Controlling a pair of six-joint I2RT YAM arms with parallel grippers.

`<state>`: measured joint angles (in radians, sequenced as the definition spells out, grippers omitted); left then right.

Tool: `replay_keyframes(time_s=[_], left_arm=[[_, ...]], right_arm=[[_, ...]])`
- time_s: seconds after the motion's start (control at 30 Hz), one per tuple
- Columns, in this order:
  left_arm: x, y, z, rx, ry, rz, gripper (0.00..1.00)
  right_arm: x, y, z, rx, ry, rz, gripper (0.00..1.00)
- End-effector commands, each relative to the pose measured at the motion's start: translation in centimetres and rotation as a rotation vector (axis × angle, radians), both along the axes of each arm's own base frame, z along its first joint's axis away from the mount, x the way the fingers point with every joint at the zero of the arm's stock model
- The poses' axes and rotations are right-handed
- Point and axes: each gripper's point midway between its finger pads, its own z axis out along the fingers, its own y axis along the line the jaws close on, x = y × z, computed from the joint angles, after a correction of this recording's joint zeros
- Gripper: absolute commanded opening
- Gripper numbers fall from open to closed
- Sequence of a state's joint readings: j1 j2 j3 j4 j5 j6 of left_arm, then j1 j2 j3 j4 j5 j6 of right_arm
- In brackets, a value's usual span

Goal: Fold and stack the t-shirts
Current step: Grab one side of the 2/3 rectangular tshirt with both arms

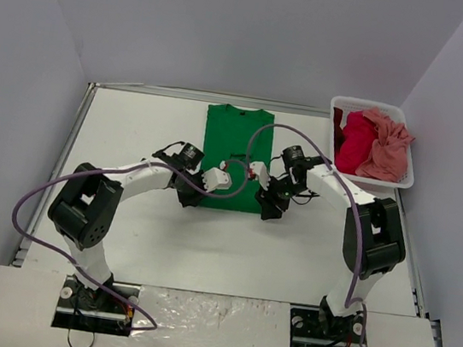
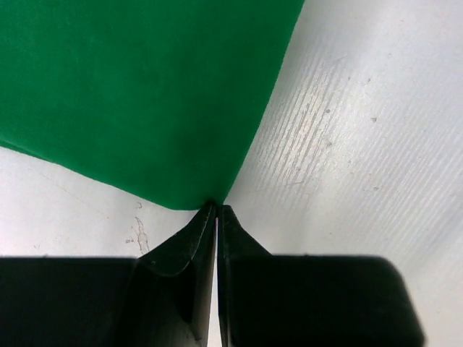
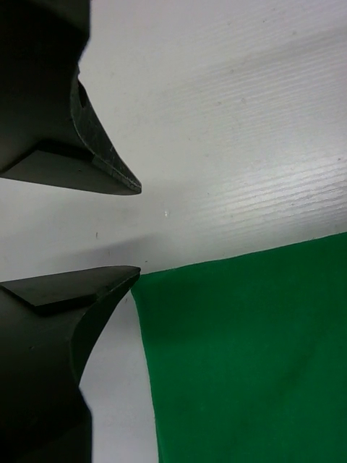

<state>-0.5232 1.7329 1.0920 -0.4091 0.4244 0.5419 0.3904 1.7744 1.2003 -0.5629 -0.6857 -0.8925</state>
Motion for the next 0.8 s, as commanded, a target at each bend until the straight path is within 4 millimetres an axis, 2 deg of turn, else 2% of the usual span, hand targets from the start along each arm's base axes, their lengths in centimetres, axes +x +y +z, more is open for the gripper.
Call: replay_keyframes(time_s=[0.0, 0.17, 0.27, 0.6, 0.77], left_arm=[[-0.6, -0.5, 1.4, -0.047, 0.065, 0.008, 0.02], [-0.6, -0.3, 1.6, -0.048, 0.081, 0.014, 0.02], [-0.6, -0.2, 1.6, -0.051, 0.089, 0.019, 0.02], [-0.5, -0.4, 1.9, -0.077, 0.101, 0.030, 0.02], [-0.7, -0.4, 1.7, -0.086, 0.117, 0.033, 0.02]], right_arm=[[-0.3, -0.3, 0.7, -0.005, -0.065, 0.038, 0.40], [0.4, -0.8, -0.7, -0.079, -0.157, 0.039, 0.40], [1.3, -0.4, -1.0, -0.081, -0.212, 0.032, 0.40], [2.1, 0.4, -2.5, -0.079, -0.193, 0.030, 0.40], [2.2, 0.4, -2.1, -0.064, -0.180, 0.000, 0.39]])
